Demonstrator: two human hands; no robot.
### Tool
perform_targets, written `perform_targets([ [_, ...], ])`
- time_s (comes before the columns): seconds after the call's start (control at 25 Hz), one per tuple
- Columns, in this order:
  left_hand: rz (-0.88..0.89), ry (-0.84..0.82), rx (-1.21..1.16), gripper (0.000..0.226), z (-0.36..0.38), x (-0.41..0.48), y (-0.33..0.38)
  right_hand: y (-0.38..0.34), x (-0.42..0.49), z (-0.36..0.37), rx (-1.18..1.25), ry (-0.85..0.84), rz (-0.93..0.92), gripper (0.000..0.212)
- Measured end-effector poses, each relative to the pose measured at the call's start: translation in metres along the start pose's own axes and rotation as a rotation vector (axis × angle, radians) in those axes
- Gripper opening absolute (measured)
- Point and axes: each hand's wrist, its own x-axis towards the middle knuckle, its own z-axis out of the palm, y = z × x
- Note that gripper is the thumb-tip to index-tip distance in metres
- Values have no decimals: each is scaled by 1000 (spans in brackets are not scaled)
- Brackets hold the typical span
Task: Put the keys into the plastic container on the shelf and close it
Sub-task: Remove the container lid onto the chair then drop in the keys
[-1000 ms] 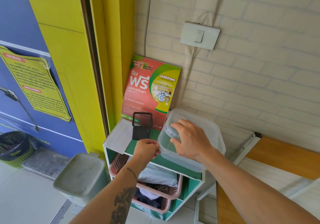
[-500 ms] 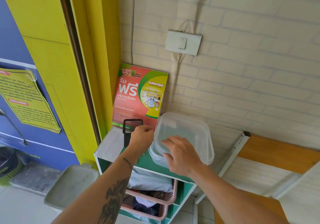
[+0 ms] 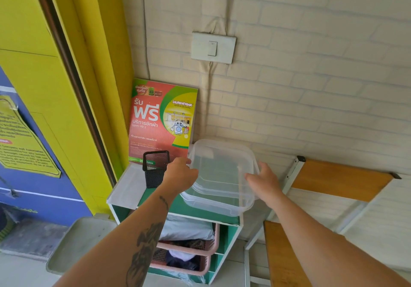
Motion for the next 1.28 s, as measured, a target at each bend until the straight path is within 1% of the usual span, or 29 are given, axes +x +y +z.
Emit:
perform_targets([
  [0.08,19,10,-45,52,1,-3,5,5,0,2,39,16,3,58],
  [0.2,67,61,-106,50,1,-11,18,11,-4,-5,56,85,-41,63],
  [0.28,95,81,-133,48,4,-16,28,18,-8,-18,100,122,-61,62],
  [0.44,149,44,-151,47,29,-34,52,47,-19,-59,160,173,-100,58],
  [0.64,233,-13,-103,47,97,-62,93,111,-29,-119,188,257,-62,54],
  [0.8,228,-96,-50,48,172,-88,121,179,-33,-163,156,273,6,53],
  [0.92,179,-176,-2,51,235,-105,133,238,-32,-192,125,255,95,53],
  [1.08,54,-270,67,58,312,-111,123,311,-22,-203,43,123,200,53],
  [1.28,-217,-417,22,65,396,-94,84,389,8,-182,-41,-40,333,58],
])
